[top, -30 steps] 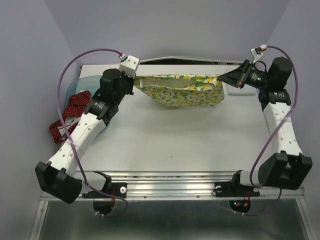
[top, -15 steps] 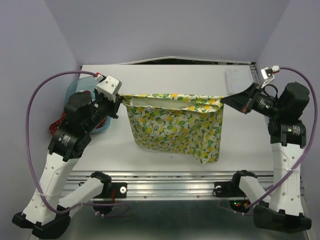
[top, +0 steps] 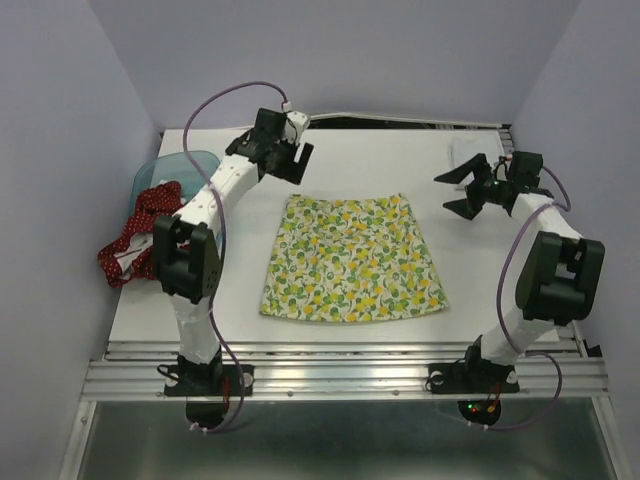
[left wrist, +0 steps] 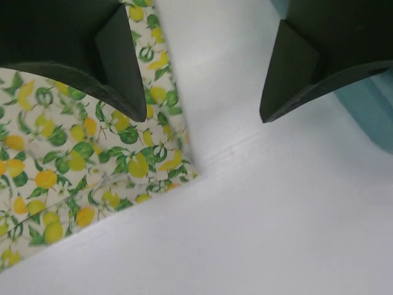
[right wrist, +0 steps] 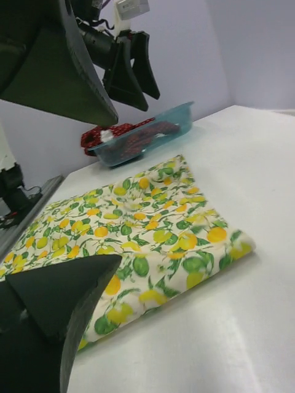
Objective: Fold and stack the skirts
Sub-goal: Flatten the skirt out
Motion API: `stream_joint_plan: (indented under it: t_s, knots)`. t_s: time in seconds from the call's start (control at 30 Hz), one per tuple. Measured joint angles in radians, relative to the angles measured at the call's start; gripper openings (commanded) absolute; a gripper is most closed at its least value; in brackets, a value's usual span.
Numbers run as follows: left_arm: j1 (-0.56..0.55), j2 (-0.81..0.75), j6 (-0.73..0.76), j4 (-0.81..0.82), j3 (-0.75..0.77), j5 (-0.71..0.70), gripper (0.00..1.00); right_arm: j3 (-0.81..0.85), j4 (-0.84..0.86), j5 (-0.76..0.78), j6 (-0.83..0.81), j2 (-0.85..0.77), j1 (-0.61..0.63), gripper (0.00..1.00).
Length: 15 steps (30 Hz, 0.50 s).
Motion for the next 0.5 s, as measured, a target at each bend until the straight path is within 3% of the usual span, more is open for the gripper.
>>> stream_joint_plan:
  t_s: [0.1, 0.2, 0.23, 0.37, 0.5]
  knots:
    - [0.024, 0.216, 0.001, -0.021, 0.278, 0.001, 0.95, 0.139, 0.050, 0.036, -0.006, 0.109, -0.004, 0.95]
    - [0.053, 0.282, -0.004, -0.061, 0.429, 0.013, 0.94, 0.232, 0.080, 0.047, -0.051, 0.133, -0.004, 0.90]
    - [0.061, 0.270, -0.007, -0.059, 0.429, 0.019, 0.92, 0.259, 0.087, 0.047, -0.082, 0.133, -0.004, 0.84]
    - [0.094, 0.080, -0.009, 0.007, 0.181, 0.080, 0.86, 0.341, 0.057, 0.049, -0.257, 0.154, 0.008, 0.67]
    - [0.102, -0.055, -0.010, 0.015, -0.019, 0.140, 0.76, 0.410, -0.022, 0.094, -0.436, 0.230, 0.053, 0.62]
